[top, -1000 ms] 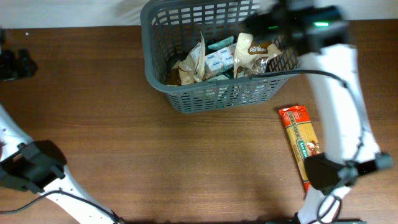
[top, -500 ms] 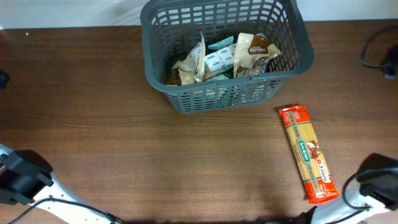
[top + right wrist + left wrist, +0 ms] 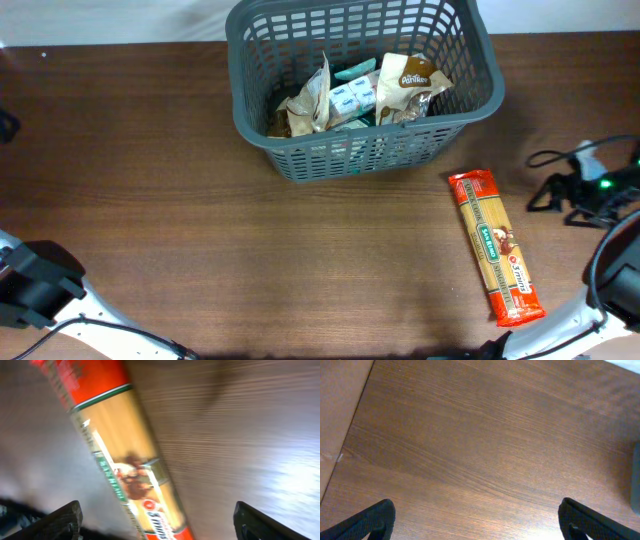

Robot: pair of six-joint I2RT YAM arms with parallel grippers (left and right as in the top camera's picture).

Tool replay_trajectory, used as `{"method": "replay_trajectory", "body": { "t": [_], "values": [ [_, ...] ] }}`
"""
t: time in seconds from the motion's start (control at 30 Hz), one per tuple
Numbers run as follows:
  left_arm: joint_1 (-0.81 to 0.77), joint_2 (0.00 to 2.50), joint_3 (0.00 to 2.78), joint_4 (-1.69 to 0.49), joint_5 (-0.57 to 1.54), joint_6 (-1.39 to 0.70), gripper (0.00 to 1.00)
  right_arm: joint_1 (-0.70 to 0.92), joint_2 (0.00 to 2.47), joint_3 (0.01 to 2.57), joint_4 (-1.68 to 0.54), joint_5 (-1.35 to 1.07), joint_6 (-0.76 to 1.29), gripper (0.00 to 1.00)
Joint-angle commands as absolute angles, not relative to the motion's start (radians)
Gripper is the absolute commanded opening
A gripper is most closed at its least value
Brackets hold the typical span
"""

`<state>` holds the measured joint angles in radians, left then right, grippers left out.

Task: Pack container
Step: 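Move the right gripper to the top end of the spaghetti package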

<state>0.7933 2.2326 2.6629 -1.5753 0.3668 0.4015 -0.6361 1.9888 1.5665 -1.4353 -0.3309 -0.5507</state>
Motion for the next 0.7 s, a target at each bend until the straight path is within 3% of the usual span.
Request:
{"method": "replay_trajectory", "body": {
  "t": [0.0,0.33,0.67],
  "values": [
    [0.794,2.225,2.664,-1.580,0.370,0.425,0.99,-0.535,1.969,1.558,-1.443,-0.318,-0.619,0.98],
    [0.794,2.225,2.664,-1.579,0.371,0.444,0.99,-0.385,1.970,1.557,-1.356,0.064,-0.672,0.99],
    [0.794,2.225,2.664,-1.579,0.371,0.444,0.99,-0.372,1.971,1.489,-1.252,0.061,-0.609,0.99]
  ]
}}
